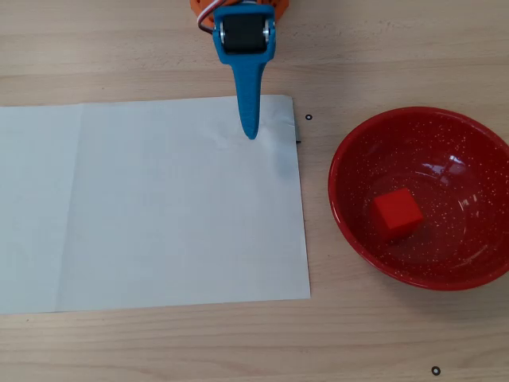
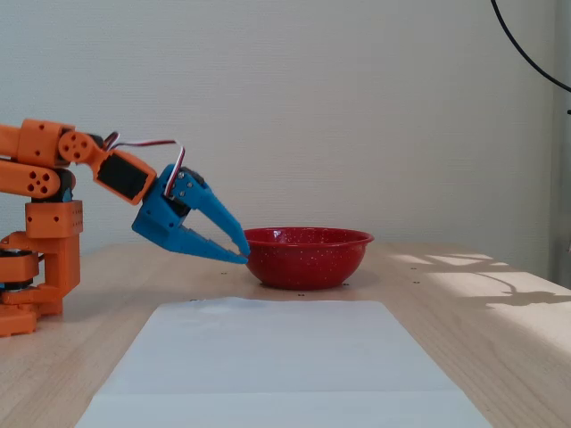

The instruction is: Grasp the red cube and put it in the red bowl

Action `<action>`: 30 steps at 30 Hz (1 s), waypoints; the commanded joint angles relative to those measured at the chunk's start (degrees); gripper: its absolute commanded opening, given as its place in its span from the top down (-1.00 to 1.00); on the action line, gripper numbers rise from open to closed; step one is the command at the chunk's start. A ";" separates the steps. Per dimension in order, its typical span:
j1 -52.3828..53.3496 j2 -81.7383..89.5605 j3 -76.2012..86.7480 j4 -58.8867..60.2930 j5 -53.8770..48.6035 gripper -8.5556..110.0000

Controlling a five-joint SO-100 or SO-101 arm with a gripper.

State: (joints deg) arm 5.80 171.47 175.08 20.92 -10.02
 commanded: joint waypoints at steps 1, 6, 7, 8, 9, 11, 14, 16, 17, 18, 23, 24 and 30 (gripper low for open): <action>-1.32 6.06 0.70 -1.93 0.44 0.85; -1.32 12.48 4.83 6.24 -0.09 0.85; -1.32 13.36 4.83 8.61 -0.62 0.85; -1.23 13.97 4.83 10.55 -1.67 0.85; -1.05 14.59 4.83 12.30 -2.29 0.85; -0.53 15.38 4.83 15.47 -3.60 0.85; -0.18 17.05 4.83 21.01 -5.01 0.85; -0.09 17.23 4.83 24.79 -5.19 0.85; -0.18 17.23 4.83 26.72 -5.01 0.85; -0.26 17.23 4.83 28.30 -4.83 0.85; -0.35 17.23 4.83 31.03 -4.31 0.85; -0.35 17.23 4.83 31.03 -4.39 0.85; -0.35 17.23 4.83 31.46 -4.83 0.85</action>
State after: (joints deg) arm 5.71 188.00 179.38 52.38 -14.33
